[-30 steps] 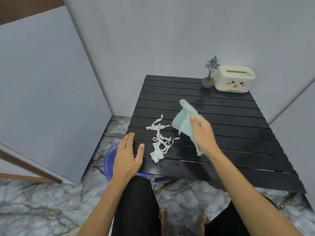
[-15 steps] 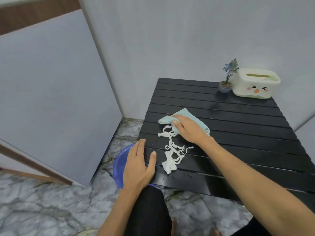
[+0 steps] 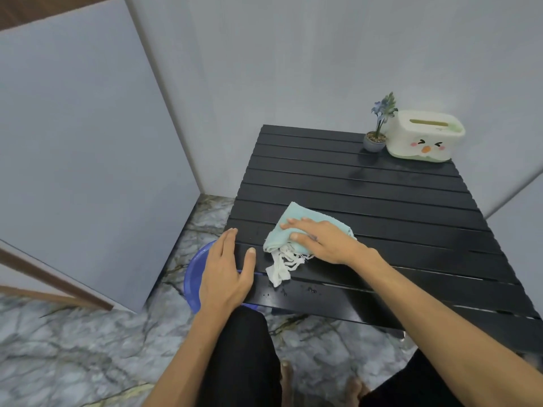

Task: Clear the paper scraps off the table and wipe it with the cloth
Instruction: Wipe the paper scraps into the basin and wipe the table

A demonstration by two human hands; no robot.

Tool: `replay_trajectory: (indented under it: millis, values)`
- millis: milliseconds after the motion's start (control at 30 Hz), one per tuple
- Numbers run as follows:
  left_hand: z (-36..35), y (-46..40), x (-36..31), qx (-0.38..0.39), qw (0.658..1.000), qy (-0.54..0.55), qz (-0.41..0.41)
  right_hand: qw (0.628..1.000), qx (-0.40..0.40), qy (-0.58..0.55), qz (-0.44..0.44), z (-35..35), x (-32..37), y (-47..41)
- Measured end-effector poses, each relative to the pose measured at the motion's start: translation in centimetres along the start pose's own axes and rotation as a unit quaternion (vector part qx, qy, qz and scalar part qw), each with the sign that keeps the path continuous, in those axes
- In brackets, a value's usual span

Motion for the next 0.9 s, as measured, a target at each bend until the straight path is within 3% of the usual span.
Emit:
replay_trajectory:
  millis: [133,300,433,533,700,800,900]
  values:
    - [-0.2,-0.1,0.1,0.007,1.0,-0.002,-0.003,0.996,-0.065,-0.045,-0.032,1.7,-1.2,2.4]
    - [-0.5,-0.1,0.2,0.014,1.0,-0.005,-0.008,0.948,-0.279,-0.126,-0.089,7.3,-3.6,7.3]
    - [-0.5,-0.1,0.1,0.015,1.0,-0.009,-0.013,0.926,-0.352,-0.065,-0.119,10.7,-3.8,11.6]
    - [-0.5,-0.1,-0.1,0.015,1.0,-0.019,-0.016,0.929,-0.338,0.036,-0.145,9.5,-3.0,14.3]
    - [-0.4,0.1,-0.7,0.028,0.998,-0.032,-0.035,0.943,-0.217,0.069,-0.242,1.8,-3.0,15.5]
    - [-0.7,0.1,-1.1,0.058,0.994,-0.06,-0.064,0.942,-0.2,0.087,-0.256,0.7,-2.0,15.2]
    - [-1.1,0.4,-1.5,0.1,0.984,-0.106,-0.104,0.941,-0.147,0.174,-0.25,0.9,-2.1,15.0]
Point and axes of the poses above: each hand's wrist, its own y-axis away from the middle knuckle, its own z-axis out of the back of the hand, x = y × z, the point moved 10 cm from there along -y, towards the middle knuckle, and after that the axes turned 5 degrees about y, right-handed, at the moved point
